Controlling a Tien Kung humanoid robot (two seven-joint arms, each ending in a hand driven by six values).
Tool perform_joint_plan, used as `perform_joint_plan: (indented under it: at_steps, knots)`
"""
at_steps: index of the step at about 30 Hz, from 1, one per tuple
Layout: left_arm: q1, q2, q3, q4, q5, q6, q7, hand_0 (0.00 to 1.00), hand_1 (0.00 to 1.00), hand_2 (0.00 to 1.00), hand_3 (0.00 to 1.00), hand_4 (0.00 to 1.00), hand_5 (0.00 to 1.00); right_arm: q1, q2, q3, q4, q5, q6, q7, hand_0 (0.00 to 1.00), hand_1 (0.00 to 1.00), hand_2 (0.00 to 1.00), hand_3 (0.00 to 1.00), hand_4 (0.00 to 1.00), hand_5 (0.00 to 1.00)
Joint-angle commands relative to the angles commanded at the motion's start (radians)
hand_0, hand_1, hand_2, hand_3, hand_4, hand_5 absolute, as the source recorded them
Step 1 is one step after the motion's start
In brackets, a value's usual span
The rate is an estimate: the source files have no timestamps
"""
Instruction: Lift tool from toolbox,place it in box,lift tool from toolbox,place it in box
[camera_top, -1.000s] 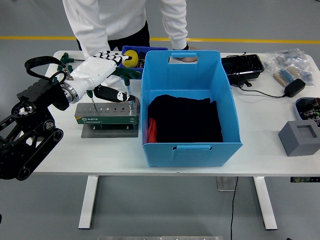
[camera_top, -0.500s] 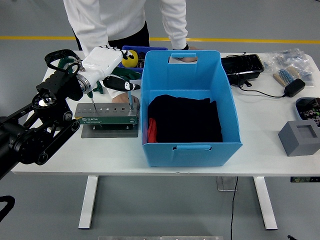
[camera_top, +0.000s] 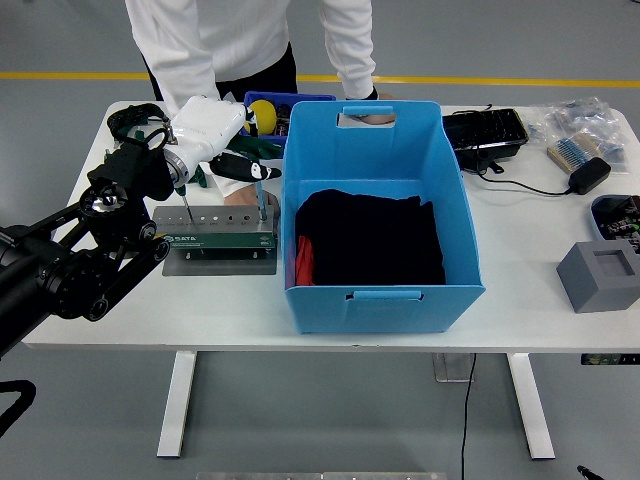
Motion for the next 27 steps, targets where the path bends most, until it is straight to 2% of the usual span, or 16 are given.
perform_joint_plan:
  at_steps: [2, 3, 8, 9, 12, 14, 15, 20, 21, 26, 27]
  knots:
    - [-0.002, -0.001, 0.011, 0.007, 0.002, 0.006, 0.002, 0.417, 0.322, 0.302, 0.443, 0.998, 0.763, 0.000, 0.000, 0.001, 0.000, -0.001, 0.000, 0.000, 0.619, 0.592, 0.679, 0.575, 0.838, 0.697]
    - [-0.003, -0.001, 0.014, 0.009, 0.002, 0.008, 0.003, 0.350, 0.251, 0.259, 0.384, 0.998, 0.766, 0.000, 0.000, 0.001, 0.000, -0.001, 0.000, 0.000, 0.619, 0.593, 0.676, 0.575, 0.838, 0.697]
    - [-0.006, -0.006, 0.025, 0.025, -0.008, 0.028, -0.003, 0.350, 0.251, 0.259, 0.384, 0.998, 0.766, 0.001, -0.001, 0.004, 0.000, -0.007, 0.000, -0.001, 0.619, 0.593, 0.676, 0.575, 0.838, 0.697]
    - [-0.006, -0.007, 0.025, 0.027, -0.010, 0.034, -0.007, 0.293, 0.207, 0.226, 0.325, 0.998, 0.771, 0.001, -0.001, 0.005, 0.000, -0.008, 0.000, -0.001, 0.620, 0.592, 0.675, 0.575, 0.839, 0.699]
    - [-0.008, -0.011, 0.025, 0.035, -0.014, 0.046, -0.013, 0.293, 0.207, 0.226, 0.325, 0.998, 0.771, 0.002, -0.001, 0.006, 0.000, -0.011, 0.000, -0.002, 0.620, 0.592, 0.675, 0.575, 0.839, 0.699]
    - [-0.010, -0.013, 0.027, 0.039, -0.015, 0.045, -0.013, 0.293, 0.207, 0.226, 0.325, 0.998, 0.771, 0.002, -0.002, 0.006, 0.000, -0.011, 0.000, -0.002, 0.620, 0.592, 0.675, 0.575, 0.839, 0.699]
    - [-0.011, -0.014, 0.029, 0.042, -0.016, 0.044, -0.013, 0.277, 0.178, 0.194, 0.293, 0.998, 0.783, 0.003, -0.002, 0.006, 0.000, -0.011, 0.000, -0.002, 0.621, 0.591, 0.675, 0.575, 0.839, 0.699]
    - [-0.015, -0.016, 0.036, 0.055, -0.020, 0.042, -0.012, 0.277, 0.178, 0.194, 0.293, 0.998, 0.783, 0.004, -0.002, 0.005, 0.000, -0.008, -0.001, -0.001, 0.621, 0.591, 0.675, 0.575, 0.839, 0.699]
    - [-0.016, -0.017, 0.037, 0.057, -0.021, 0.041, -0.011, 0.245, 0.132, 0.158, 0.250, 0.998, 0.797, 0.004, -0.002, 0.005, 0.000, -0.008, -0.001, -0.001, 0.621, 0.591, 0.676, 0.575, 0.839, 0.699]
    - [-0.019, -0.019, 0.042, 0.068, -0.029, 0.041, -0.010, 0.245, 0.132, 0.158, 0.250, 0.998, 0.797, 0.005, -0.002, 0.005, 0.000, -0.008, -0.001, -0.001, 0.621, 0.591, 0.676, 0.575, 0.839, 0.699]
    - [-0.020, -0.020, 0.044, 0.071, -0.031, 0.042, -0.010, 0.222, 0.095, 0.128, 0.215, 0.998, 0.797, 0.005, -0.002, 0.004, 0.000, -0.008, -0.001, -0.001, 0.619, 0.591, 0.675, 0.574, 0.838, 0.698]
